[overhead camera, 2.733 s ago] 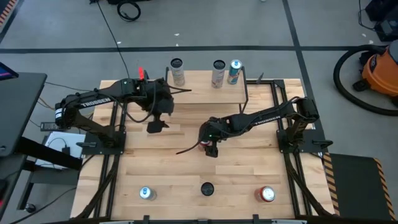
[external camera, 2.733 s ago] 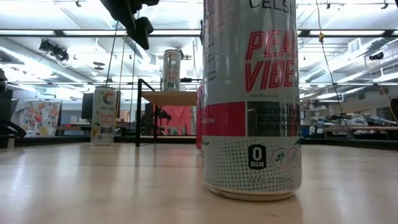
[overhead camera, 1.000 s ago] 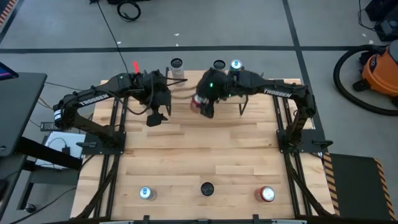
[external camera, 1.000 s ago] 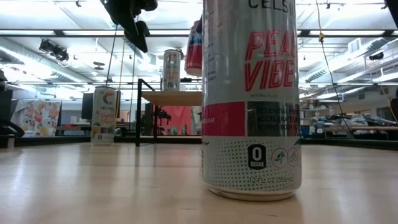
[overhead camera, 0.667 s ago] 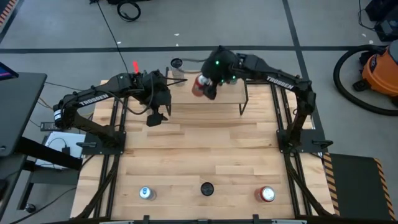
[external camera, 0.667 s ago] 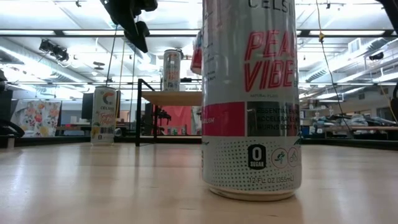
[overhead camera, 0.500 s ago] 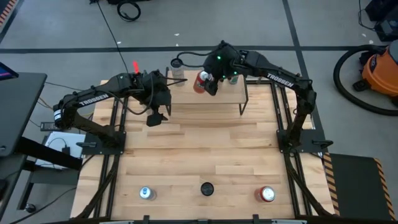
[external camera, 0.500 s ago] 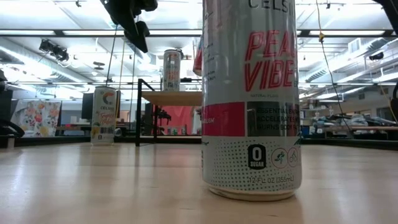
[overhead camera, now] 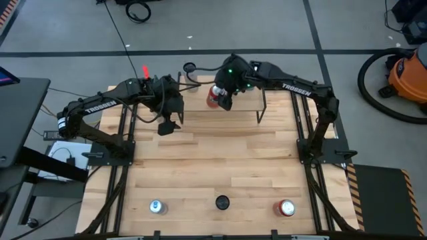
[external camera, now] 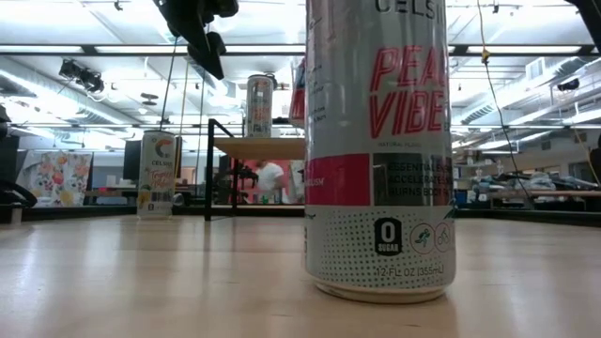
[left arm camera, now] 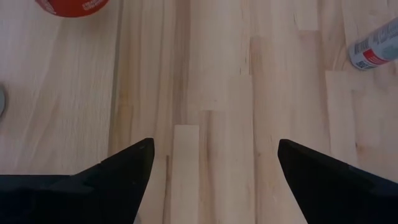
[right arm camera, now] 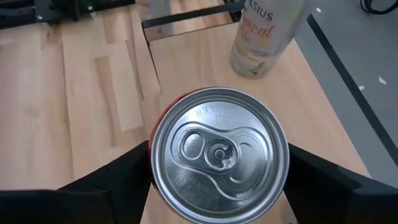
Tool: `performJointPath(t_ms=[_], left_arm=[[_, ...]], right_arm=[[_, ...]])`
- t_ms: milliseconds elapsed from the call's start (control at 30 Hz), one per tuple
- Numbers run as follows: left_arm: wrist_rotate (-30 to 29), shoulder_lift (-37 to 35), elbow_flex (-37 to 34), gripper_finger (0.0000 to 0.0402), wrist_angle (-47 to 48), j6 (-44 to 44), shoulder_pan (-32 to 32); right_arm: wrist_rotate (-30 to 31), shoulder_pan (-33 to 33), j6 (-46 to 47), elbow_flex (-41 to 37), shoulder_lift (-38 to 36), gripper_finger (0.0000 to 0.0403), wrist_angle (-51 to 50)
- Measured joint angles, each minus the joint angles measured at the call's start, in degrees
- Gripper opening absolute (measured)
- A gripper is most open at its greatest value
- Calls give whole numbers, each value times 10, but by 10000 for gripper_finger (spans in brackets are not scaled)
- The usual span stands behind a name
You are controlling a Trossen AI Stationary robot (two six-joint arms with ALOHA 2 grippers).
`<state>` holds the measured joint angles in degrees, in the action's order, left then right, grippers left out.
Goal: Place canned beverage on shelf
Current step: Put the top red soda can on the shelf
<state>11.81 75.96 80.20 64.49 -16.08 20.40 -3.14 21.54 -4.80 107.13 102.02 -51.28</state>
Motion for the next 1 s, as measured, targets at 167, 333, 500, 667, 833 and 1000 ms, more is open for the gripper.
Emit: performJointPath(t_ms=[167,333,500,667,833,1000], left_arm=[[0,0,0,353,0,5,0],[0,0,0,353,0,5,0],[0,0,0,353,0,5,0],[0,0,0,353,0,5,0],[0,0,0,353,0,5,0],[0,0,0,353,0,5,0]], right_arm=[[-3,1,-5,-17,0,328,30],[-11,1,-14,-19,0,327,31],[-11,3,-10,-19,0,335,35],[-11,3,-1,-19,0,339,36],[-11,3,-3,-19,0,340,37],[-10,3,-3,-19,0,345,44]])
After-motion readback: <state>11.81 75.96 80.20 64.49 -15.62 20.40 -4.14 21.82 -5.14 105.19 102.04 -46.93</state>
